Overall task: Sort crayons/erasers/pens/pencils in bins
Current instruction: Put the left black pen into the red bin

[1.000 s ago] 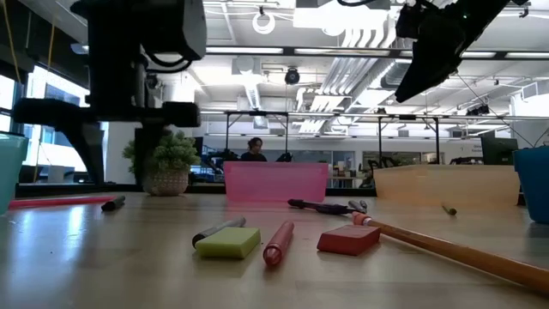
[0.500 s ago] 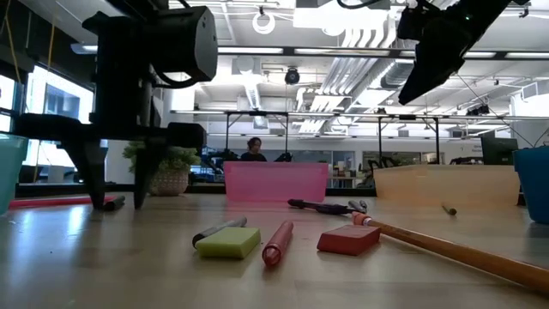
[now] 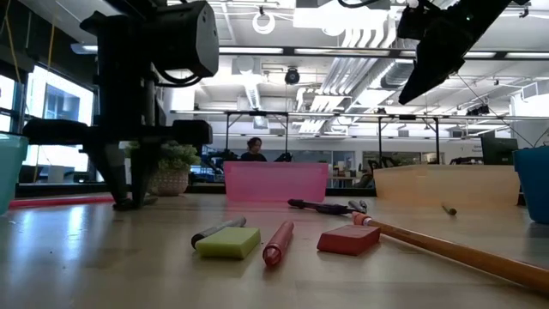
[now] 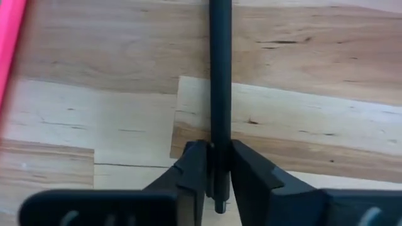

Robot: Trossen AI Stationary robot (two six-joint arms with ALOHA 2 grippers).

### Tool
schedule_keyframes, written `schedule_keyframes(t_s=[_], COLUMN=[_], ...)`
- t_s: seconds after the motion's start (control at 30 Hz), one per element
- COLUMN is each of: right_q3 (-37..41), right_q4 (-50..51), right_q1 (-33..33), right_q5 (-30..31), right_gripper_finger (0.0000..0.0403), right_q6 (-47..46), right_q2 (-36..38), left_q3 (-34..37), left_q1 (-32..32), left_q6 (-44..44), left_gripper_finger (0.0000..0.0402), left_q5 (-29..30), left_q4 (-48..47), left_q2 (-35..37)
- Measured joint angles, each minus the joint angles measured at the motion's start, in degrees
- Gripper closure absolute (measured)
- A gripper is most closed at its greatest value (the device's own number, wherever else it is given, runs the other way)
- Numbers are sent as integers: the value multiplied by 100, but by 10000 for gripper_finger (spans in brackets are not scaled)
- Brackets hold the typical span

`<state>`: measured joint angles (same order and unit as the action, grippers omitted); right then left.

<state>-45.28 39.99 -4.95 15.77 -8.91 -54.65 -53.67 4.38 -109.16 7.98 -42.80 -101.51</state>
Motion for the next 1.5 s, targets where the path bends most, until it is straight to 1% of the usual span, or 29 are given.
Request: schedule_keyframes(t_s=[0.17,0.3,0.57,0.87,0.93,1.03,1.23,1.33,1.5], right_q3=[0,0,0,0,0,0,0,0,0], right_q4=[-2,-2,-2,-46,-69,-102,-165,-271,-795], right_q1=[0,0,0,2,0,1,2,0,2], right_q5=[31,31,32,33,35,33,33,35,81], right_gripper_finger=[238,238,238,238,238,238,238,238,238], right_q6=[39,42,70,190,190,188,155,144,145], right_q2=[0,0,0,-2,0,0,-2,-1,-2], left_q3=[0,-34,-326,-459,-510,-667,-1053,-1283,-1564], left_q1=[21,115,240,273,282,286,127,-52,-563], left_q6=[32,42,246,472,648,846,1489,2003,3264], left_gripper_finger=[374,373,376,378,378,378,378,378,378], left_q5=[45,130,284,333,392,608,1256,1490,1555], left_q4=[19,5,-116,27,-45,131,46,181,335], left_q2=[0,-5,-17,218,288,332,518,528,595])
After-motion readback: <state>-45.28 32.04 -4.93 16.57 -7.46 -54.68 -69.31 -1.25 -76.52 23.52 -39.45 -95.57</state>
